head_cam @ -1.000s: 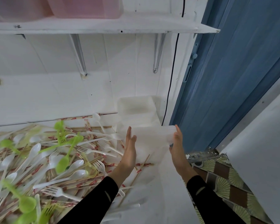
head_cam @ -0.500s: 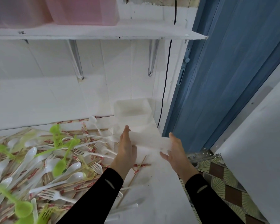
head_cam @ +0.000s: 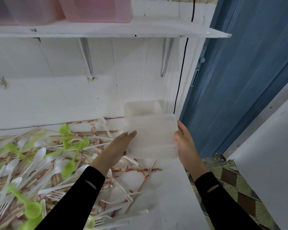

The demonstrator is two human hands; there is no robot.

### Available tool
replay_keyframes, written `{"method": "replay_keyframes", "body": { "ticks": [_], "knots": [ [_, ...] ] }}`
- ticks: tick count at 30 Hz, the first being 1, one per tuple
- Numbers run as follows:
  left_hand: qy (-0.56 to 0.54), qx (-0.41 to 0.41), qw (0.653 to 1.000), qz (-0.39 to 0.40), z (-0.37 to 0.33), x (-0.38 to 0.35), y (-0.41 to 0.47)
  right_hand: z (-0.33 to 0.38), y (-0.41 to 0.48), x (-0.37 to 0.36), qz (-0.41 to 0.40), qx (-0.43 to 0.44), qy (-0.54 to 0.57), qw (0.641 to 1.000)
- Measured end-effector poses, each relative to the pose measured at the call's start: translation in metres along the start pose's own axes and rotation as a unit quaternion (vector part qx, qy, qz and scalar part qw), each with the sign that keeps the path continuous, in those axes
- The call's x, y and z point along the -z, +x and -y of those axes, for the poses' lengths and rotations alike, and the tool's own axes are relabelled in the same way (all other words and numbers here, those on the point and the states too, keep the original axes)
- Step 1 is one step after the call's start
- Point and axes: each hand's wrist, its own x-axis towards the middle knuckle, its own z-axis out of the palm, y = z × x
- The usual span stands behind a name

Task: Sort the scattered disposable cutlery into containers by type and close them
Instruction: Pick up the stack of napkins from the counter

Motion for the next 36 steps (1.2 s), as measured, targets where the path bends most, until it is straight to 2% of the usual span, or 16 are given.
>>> {"method": "replay_keyframes", "body": {
  "ticks": [3,8,11,14,19,25,30,36],
  "knots": [
    [0.059,-0.055,0.996,-0.042,0.001,-0.002,0.0,0.003,0.002,0.001,0.029,0.03,-0.108,0.993],
    [0.142,-0.126,0.979,-0.077,0.007,-0.024,0.015,0.001,0.008,0.008,-0.015,0.078,-0.131,0.988],
    [0.177,-0.133,0.97,-0.097,0.014,-0.032,0.026,-0.004,0.012,0.014,-0.04,0.098,-0.147,0.983],
    [0.197,-0.118,0.969,-0.091,0.026,-0.035,0.034,-0.017,0.012,0.018,-0.04,0.068,-0.158,0.984],
    [0.256,-0.087,0.961,-0.066,0.046,-0.039,0.032,-0.045,0.015,0.024,-0.03,-0.007,-0.257,0.966],
    [0.201,-0.106,0.966,-0.121,0.05,-0.03,0.031,-0.05,0.015,0.031,-0.028,0.019,-0.308,0.951],
    [0.158,-0.122,0.972,-0.121,0.052,-0.025,0.023,-0.054,0.013,0.035,-0.04,0.036,-0.278,0.959],
    [0.163,-0.141,0.97,-0.111,0.058,-0.02,0.016,-0.064,0.01,0.039,-0.025,0.042,-0.269,0.962]
  ]
}}
